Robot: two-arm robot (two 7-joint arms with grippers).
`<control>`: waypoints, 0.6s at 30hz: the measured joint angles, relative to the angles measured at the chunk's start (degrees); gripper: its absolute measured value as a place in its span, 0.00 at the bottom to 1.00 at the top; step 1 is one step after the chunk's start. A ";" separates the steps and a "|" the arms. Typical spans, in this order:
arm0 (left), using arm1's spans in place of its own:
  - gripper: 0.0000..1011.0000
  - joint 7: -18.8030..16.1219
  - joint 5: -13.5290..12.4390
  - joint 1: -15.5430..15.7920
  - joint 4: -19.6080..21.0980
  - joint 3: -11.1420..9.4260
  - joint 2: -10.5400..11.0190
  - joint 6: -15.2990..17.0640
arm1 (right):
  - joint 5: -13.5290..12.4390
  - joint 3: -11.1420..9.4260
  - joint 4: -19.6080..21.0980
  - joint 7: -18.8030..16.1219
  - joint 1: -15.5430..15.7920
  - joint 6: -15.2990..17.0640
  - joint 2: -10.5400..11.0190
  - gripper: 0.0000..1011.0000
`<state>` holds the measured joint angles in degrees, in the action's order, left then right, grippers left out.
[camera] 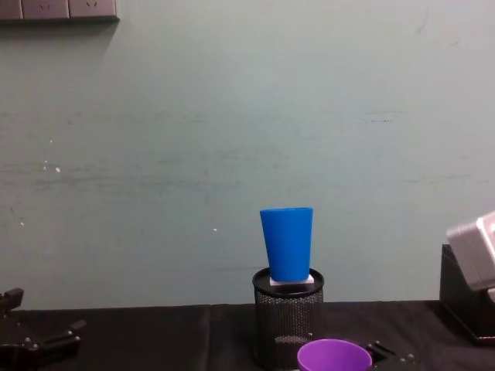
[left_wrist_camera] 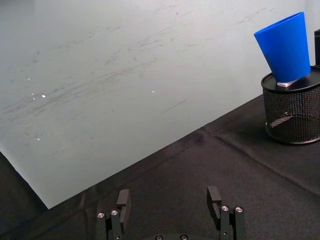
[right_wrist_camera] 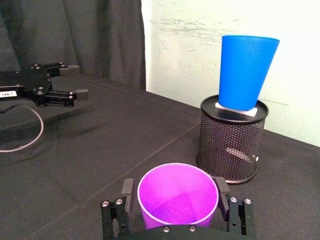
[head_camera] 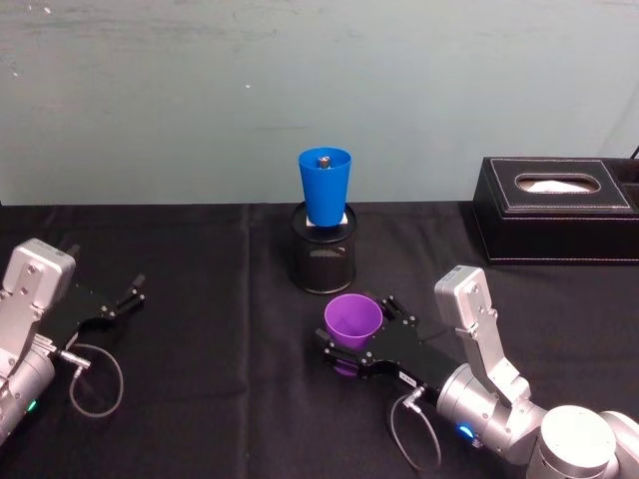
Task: Pick up one cup with a gripper and tap it against the other cup.
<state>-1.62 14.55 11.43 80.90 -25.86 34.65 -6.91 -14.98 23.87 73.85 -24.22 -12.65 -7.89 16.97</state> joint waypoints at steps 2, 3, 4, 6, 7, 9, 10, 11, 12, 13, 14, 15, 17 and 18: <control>0.99 0.00 0.00 0.00 0.00 0.00 0.00 0.00 | -0.01 0.01 0.00 0.01 -0.01 0.02 0.01 0.99; 0.99 0.00 0.00 0.00 0.00 0.00 0.00 0.00 | -0.02 0.02 0.00 0.01 -0.01 0.02 0.01 0.99; 0.99 0.00 0.00 0.00 0.00 0.00 0.00 0.00 | -0.02 0.03 0.00 0.02 -0.01 0.03 0.02 0.97; 0.99 0.00 0.00 0.00 0.00 0.00 0.00 0.00 | -0.03 0.04 0.00 0.02 -0.01 0.05 0.02 0.94; 0.99 0.00 0.00 0.00 0.00 0.00 0.00 0.00 | -0.04 0.04 0.01 0.02 -0.01 0.05 0.03 0.92; 0.99 0.00 0.00 0.00 0.00 0.00 0.00 0.00 | -0.04 0.06 0.02 0.03 -0.01 0.07 0.04 0.87; 0.99 0.00 0.00 0.00 0.00 0.00 0.00 0.00 | -0.05 0.07 0.02 0.03 -0.01 0.08 0.04 0.85; 0.99 0.00 0.00 0.00 0.00 0.00 0.00 0.00 | -0.05 0.08 0.02 0.02 -0.01 0.08 0.05 0.82; 0.99 0.00 0.00 0.00 0.00 0.00 0.00 0.00 | -0.06 0.08 0.02 0.03 -0.01 0.08 0.05 0.81; 0.99 0.00 0.00 0.00 0.00 0.00 0.00 0.00 | -0.06 0.08 0.03 0.03 -0.01 0.08 0.05 0.79; 0.99 0.00 0.00 0.00 0.00 0.00 0.00 0.00 | -0.07 0.09 0.03 0.03 -0.01 0.08 0.06 0.78; 0.99 0.00 0.00 0.00 0.00 0.00 0.00 0.00 | -0.07 0.10 0.04 0.03 -0.01 0.08 0.06 0.78; 0.99 0.00 0.00 0.00 0.00 0.00 0.00 0.00 | -0.09 0.10 0.05 0.05 -0.01 0.08 0.07 0.76; 0.99 0.00 0.00 0.00 0.00 0.00 0.00 0.00 | -0.09 0.10 0.05 0.05 -0.01 0.08 0.07 0.76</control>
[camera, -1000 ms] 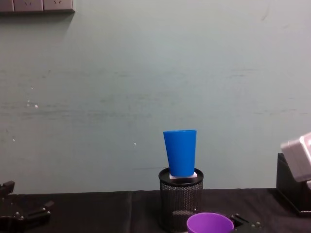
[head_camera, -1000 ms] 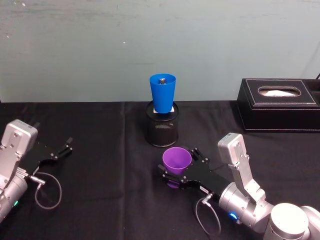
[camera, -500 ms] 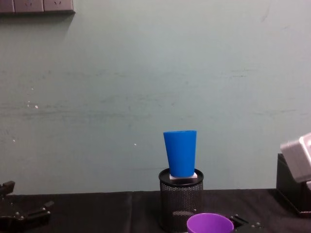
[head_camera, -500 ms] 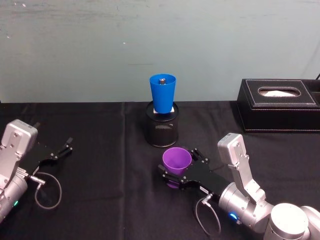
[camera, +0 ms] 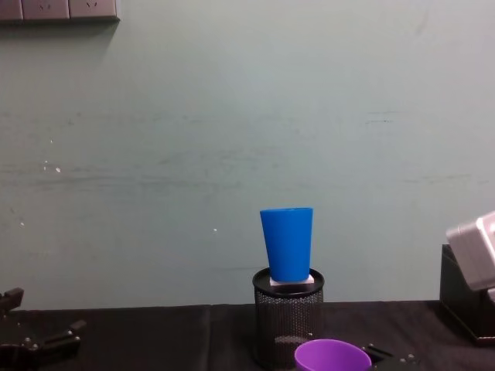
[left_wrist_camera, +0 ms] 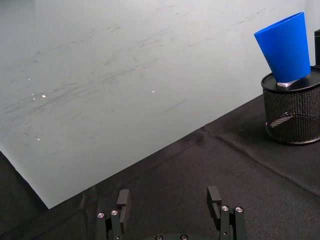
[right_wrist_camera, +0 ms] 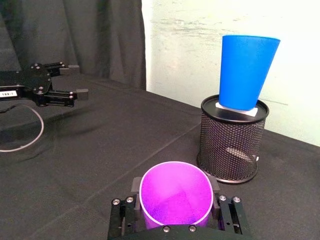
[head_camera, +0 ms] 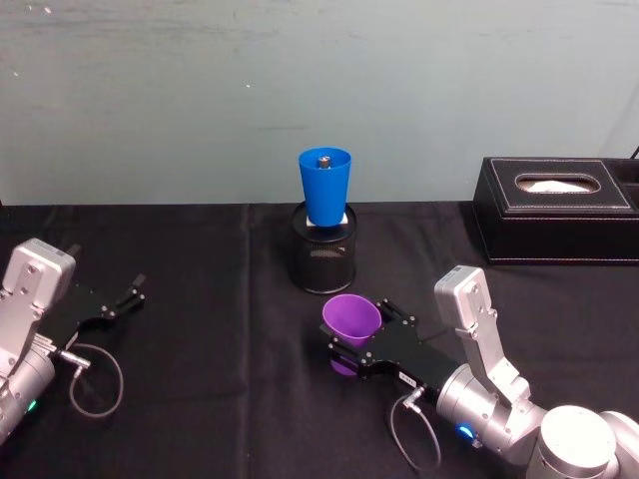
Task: Pick up one cup with a gripper and tap it against the other cup.
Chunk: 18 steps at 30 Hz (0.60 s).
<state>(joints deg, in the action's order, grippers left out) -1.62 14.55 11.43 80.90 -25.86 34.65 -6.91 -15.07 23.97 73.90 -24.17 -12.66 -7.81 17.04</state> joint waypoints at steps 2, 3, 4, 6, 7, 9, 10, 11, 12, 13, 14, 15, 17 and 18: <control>0.99 0.00 0.00 0.00 0.00 0.00 0.00 0.00 | -0.01 0.00 0.01 0.01 0.00 0.00 0.01 0.75; 0.99 0.00 0.00 0.00 0.00 0.00 0.00 0.00 | -0.02 -0.01 0.10 0.02 0.01 0.08 0.03 0.75; 0.99 0.00 0.00 0.00 0.00 0.00 0.00 0.00 | -0.01 -0.07 0.57 0.01 0.09 0.33 0.15 0.74; 0.99 0.00 0.00 0.00 0.00 0.00 0.00 0.00 | 0.07 -0.42 2.62 0.14 0.37 1.64 0.60 0.73; 0.99 0.00 0.00 0.00 0.00 0.00 0.00 0.00 | 0.10 -0.52 3.50 0.22 0.51 2.23 0.76 0.73; 0.99 0.00 0.00 0.00 0.00 0.00 0.00 0.00 | 0.20 -0.82 6.09 0.55 0.82 4.08 1.23 0.73; 0.99 0.00 0.00 0.00 0.00 0.00 0.00 0.00 | 0.18 -0.93 6.98 0.63 0.90 4.93 1.40 0.73; 0.99 0.00 0.00 0.00 0.00 0.00 0.00 0.00 | 0.17 -1.03 7.97 0.68 0.98 5.67 1.57 0.73; 0.99 0.00 0.00 0.00 0.00 0.00 0.00 0.00 | 0.05 -1.22 9.49 0.78 1.06 7.06 1.87 0.73; 0.99 0.00 0.00 0.00 0.00 0.00 0.00 0.00 | -0.10 -1.33 10.31 0.80 1.07 7.78 2.04 0.73; 0.99 0.00 0.00 0.00 0.00 0.00 0.00 0.00 | -0.53 -1.58 11.89 0.83 1.06 9.23 2.33 0.73; 0.99 0.00 0.00 0.00 0.00 0.00 0.00 0.00 | -0.73 -1.67 12.58 0.84 1.05 9.82 2.44 0.73; 0.99 0.00 0.00 0.00 0.00 0.00 0.00 0.00 | -1.12 -1.81 13.83 0.84 0.98 10.94 2.71 0.73; 0.99 0.00 0.00 0.00 0.00 0.00 0.00 0.00 | -1.32 -1.88 14.45 0.84 0.89 11.54 2.83 0.73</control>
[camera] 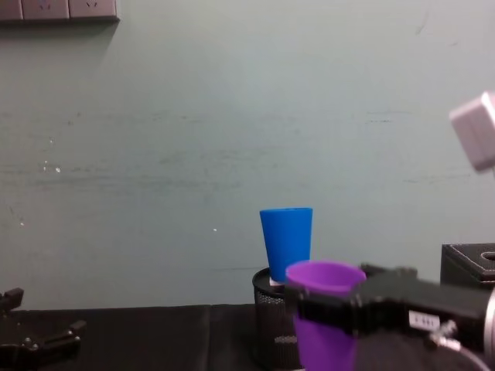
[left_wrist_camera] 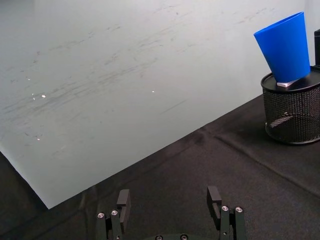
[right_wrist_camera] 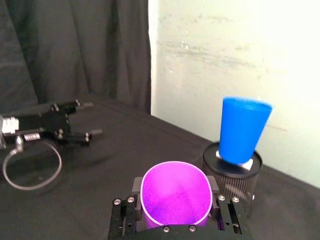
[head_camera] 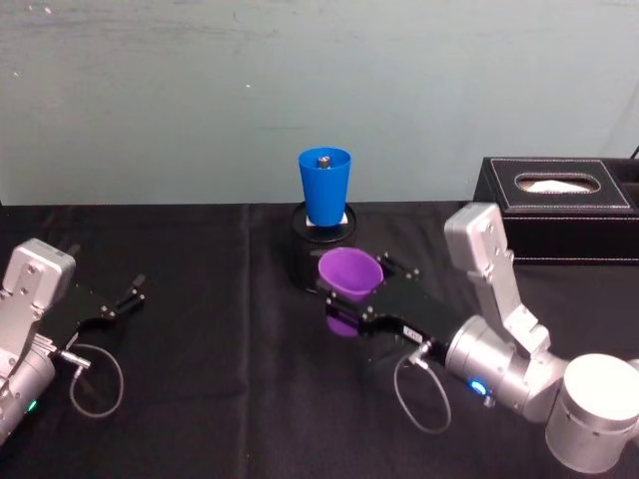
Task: Pick up one cup with a gripper and tap it against the other cup.
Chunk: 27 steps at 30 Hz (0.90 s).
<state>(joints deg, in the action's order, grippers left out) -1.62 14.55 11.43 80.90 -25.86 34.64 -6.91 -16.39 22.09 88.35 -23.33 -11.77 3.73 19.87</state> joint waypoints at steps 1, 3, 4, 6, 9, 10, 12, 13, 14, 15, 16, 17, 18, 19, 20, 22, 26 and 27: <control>0.99 0.00 0.00 0.00 0.00 0.00 0.00 0.00 | -0.37 -0.06 1.04 0.00 -0.26 1.04 0.18 0.73; 0.99 0.00 0.00 0.00 0.00 0.00 0.00 0.00 | -0.69 -0.06 1.74 0.02 -0.51 2.03 0.28 0.73; 0.99 0.00 0.00 0.00 0.00 0.00 0.00 0.00 | -0.98 -0.06 2.55 0.11 -0.88 2.95 0.40 0.73; 0.99 0.00 0.00 0.00 0.00 0.00 0.00 0.00 | -1.23 -0.04 3.25 0.25 -1.20 3.82 0.52 0.73; 0.99 0.00 0.00 0.00 0.00 0.00 0.00 0.00 | -1.75 0.01 4.91 0.84 -2.06 5.86 0.76 0.73; 0.99 0.00 0.00 0.00 0.00 0.00 0.00 0.00 | -1.80 0.02 5.11 0.96 -2.19 6.15 0.80 0.73; 0.99 0.00 0.00 0.00 0.00 0.00 0.00 0.00 | -1.99 0.05 5.62 1.20 -2.45 6.79 0.95 0.73; 0.99 0.00 0.00 0.00 0.00 0.00 0.00 0.00 | -2.04 0.07 5.77 1.27 -2.54 6.98 0.99 0.73; 0.99 0.00 0.00 0.00 0.00 0.00 0.00 0.00 | -2.13 0.15 6.13 1.51 -2.74 7.38 1.09 0.73; 0.99 0.00 0.00 0.00 0.00 0.00 0.00 0.00 | -2.17 0.17 6.30 1.60 -2.80 7.55 1.13 0.73; 0.99 0.00 0.00 0.00 0.00 0.00 0.00 0.00 | -2.22 0.21 6.46 1.66 -2.87 7.71 1.17 0.73; 0.99 0.00 0.00 0.00 0.00 0.00 0.00 0.00 | -2.29 0.22 6.58 1.72 -2.95 7.82 1.20 0.73; 0.99 0.00 0.00 0.00 0.00 0.00 0.00 0.00 | -2.52 0.22 6.82 1.86 -3.03 8.10 1.27 0.73; 0.99 0.00 0.00 0.00 0.00 0.00 0.00 0.00 | -2.62 0.22 6.92 1.91 -3.08 8.20 1.32 0.73; 0.99 0.00 0.00 0.00 0.00 0.00 0.00 0.00 | -2.81 0.22 7.06 1.99 -3.13 8.39 1.39 0.73; 0.99 0.00 0.00 0.00 0.00 0.00 0.00 0.00 | -2.98 0.22 7.16 2.05 -3.16 8.52 1.44 0.73; 0.99 0.00 0.00 0.00 0.00 0.00 0.00 0.00 | -3.30 0.26 7.17 2.05 -3.20 8.49 1.57 0.73; 0.99 0.00 0.00 0.00 0.00 0.00 0.00 0.00 | -3.30 0.26 7.17 2.05 -3.20 8.49 1.57 0.73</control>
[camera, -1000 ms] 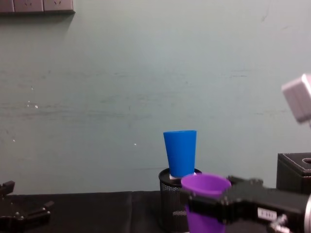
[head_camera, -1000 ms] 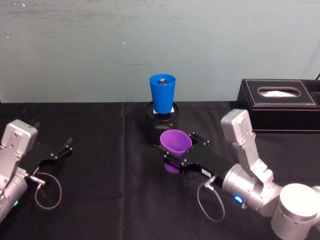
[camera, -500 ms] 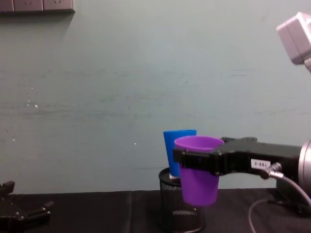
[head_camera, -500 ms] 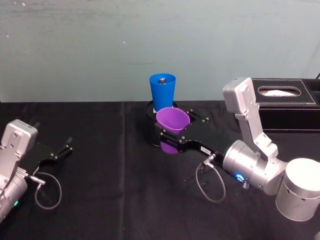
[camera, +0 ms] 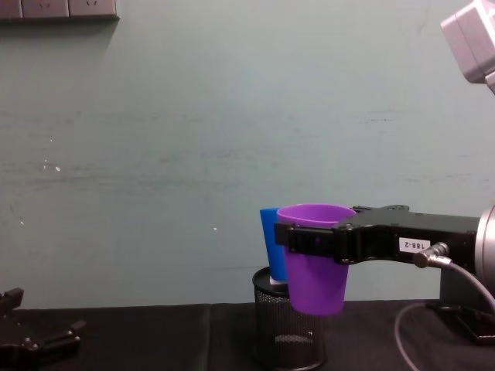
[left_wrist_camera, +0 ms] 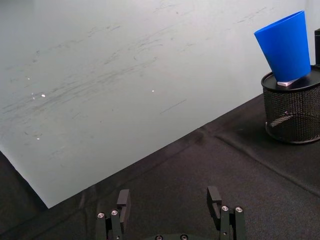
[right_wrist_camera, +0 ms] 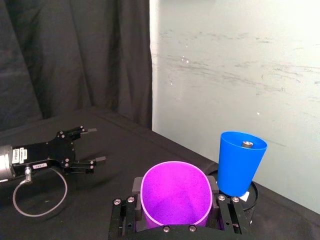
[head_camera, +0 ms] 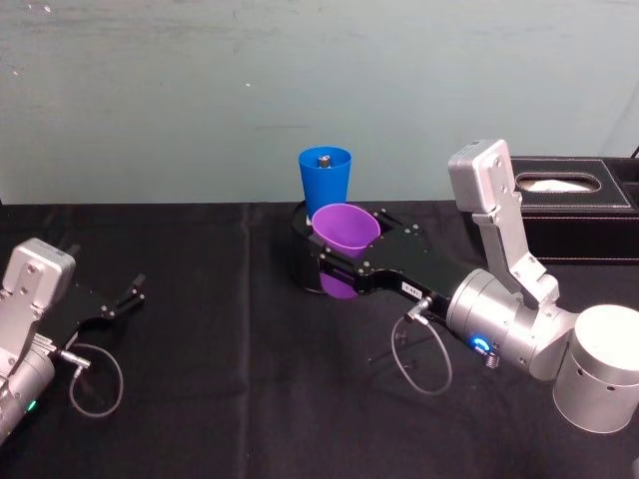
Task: Pick up one cup with a gripper and tap it against the other cup.
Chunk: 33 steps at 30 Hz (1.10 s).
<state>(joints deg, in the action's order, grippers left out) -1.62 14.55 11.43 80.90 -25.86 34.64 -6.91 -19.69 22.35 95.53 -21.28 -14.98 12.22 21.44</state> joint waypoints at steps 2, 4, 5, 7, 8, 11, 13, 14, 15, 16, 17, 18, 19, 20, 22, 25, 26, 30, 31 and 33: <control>0.99 0.00 0.00 0.00 0.00 0.00 0.00 0.00 | 0.00 0.00 0.00 -0.01 0.00 -0.01 -0.01 0.73; 0.99 0.00 0.00 0.00 0.00 0.00 0.00 0.00 | 0.01 0.00 -0.01 -0.01 0.00 -0.02 -0.01 0.73; 0.99 0.00 0.00 0.00 0.00 0.00 0.00 0.00 | 0.02 0.00 -0.01 -0.02 0.00 -0.02 -0.02 0.73; 0.99 0.00 0.00 0.00 0.00 0.00 0.00 0.00 | 0.06 -0.01 -0.02 -0.02 0.00 -0.03 -0.03 0.73; 0.99 0.00 0.00 0.00 0.00 0.00 0.00 0.00 | 0.07 -0.01 -0.02 -0.02 0.00 -0.04 -0.03 0.73; 0.99 0.00 0.00 0.00 0.00 0.00 0.00 0.00 | 0.12 -0.02 -0.04 -0.02 0.00 -0.05 -0.05 0.73; 0.99 0.00 0.00 0.00 0.00 0.00 0.00 0.00 | 0.14 -0.04 -0.04 -0.02 0.01 -0.05 -0.06 0.73; 0.99 0.00 0.00 0.00 0.00 0.00 0.00 0.00 | 0.15 -0.04 -0.04 -0.02 0.02 -0.05 -0.06 0.73; 0.99 0.00 0.00 0.00 0.00 0.00 0.00 0.00 | 0.16 -0.04 -0.04 -0.02 0.02 -0.05 -0.07 0.73; 0.99 0.00 0.00 0.00 0.00 0.00 0.00 0.00 | 0.16 -0.05 -0.05 -0.02 0.03 -0.05 -0.07 0.73; 0.99 0.00 0.00 0.00 0.00 0.00 0.00 0.00 | 0.17 -0.05 -0.04 -0.02 0.03 -0.05 -0.07 0.73; 0.99 0.00 0.00 0.00 0.00 0.00 0.00 0.00 | 0.18 -0.05 -0.05 -0.02 0.04 -0.05 -0.08 0.73; 0.99 0.00 0.00 0.00 0.00 0.00 0.00 0.00 | 0.18 -0.05 -0.05 -0.02 0.04 -0.05 -0.09 0.73; 0.99 0.00 0.00 0.00 0.00 0.00 0.00 0.00 | 0.19 -0.05 -0.05 -0.02 0.05 -0.05 -0.09 0.73; 0.99 0.00 0.00 0.00 0.00 0.00 0.00 0.00 | 0.20 -0.05 -0.05 -0.02 0.05 -0.05 -0.09 0.73; 0.99 0.00 0.00 0.00 0.00 0.00 0.00 0.00 | 0.22 -0.05 -0.05 -0.02 0.05 -0.05 -0.10 0.73; 0.99 0.00 0.00 0.00 0.00 0.00 0.00 0.00 | 0.22 -0.05 -0.05 -0.02 0.05 -0.05 -0.09 0.73; 0.99 0.00 0.00 0.00 0.00 0.00 0.00 0.00 | 0.25 -0.05 -0.05 -0.02 0.05 -0.05 -0.10 0.73; 0.99 0.00 0.00 0.00 0.00 0.00 0.00 0.00 | 0.26 -0.05 -0.05 -0.02 0.05 -0.05 -0.10 0.73; 0.99 0.00 0.00 0.00 0.00 0.00 0.00 0.00 | 0.27 -0.05 -0.05 -0.02 0.05 -0.05 -0.09 0.73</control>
<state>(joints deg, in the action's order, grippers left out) -1.62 14.54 11.43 80.90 -25.86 34.65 -6.91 -19.42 22.31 95.48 -21.30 -14.92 12.18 21.35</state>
